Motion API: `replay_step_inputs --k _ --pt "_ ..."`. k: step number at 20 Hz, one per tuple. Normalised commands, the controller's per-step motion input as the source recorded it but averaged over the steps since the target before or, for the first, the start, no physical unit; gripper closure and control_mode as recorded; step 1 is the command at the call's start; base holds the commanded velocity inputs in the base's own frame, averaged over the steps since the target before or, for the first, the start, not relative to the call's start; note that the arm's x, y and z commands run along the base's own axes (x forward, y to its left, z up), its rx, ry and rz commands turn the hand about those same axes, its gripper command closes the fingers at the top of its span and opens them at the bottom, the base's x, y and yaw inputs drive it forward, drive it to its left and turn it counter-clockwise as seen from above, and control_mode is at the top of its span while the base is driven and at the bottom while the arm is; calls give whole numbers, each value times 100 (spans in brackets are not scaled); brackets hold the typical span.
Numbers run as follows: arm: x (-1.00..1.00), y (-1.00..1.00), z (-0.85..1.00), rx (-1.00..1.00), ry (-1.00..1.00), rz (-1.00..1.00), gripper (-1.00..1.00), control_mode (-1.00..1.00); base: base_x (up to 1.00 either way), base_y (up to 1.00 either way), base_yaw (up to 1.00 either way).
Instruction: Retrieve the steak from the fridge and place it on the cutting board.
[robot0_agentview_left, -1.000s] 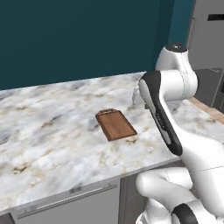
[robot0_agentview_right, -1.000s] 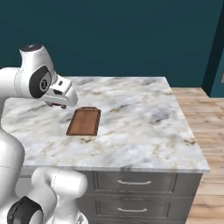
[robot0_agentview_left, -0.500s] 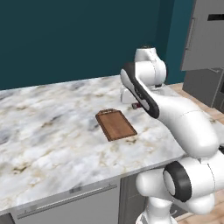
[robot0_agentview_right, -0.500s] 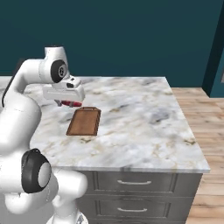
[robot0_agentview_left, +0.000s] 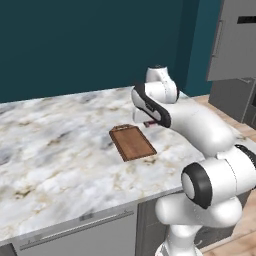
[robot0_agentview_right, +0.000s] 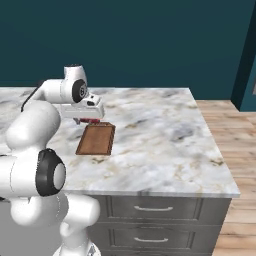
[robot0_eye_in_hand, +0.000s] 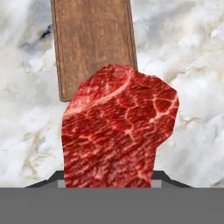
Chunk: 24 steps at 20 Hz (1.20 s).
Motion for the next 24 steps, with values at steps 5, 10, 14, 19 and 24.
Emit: replay_step_inputs --k 5,10,14,19,24 --pt "28 3 -58 0 -25 0 100 -100 0 0 0" --pt "34 12 -63 1 -24 0 100 -100 0 0 0" --pt "61 27 -30 0 -5 -1 100 -100 0 0 0" --pt "60 15 -11 0 5 0 100 -100 0 0 0" --pt "41 0 -18 0 19 0 100 -100 0 0 0"
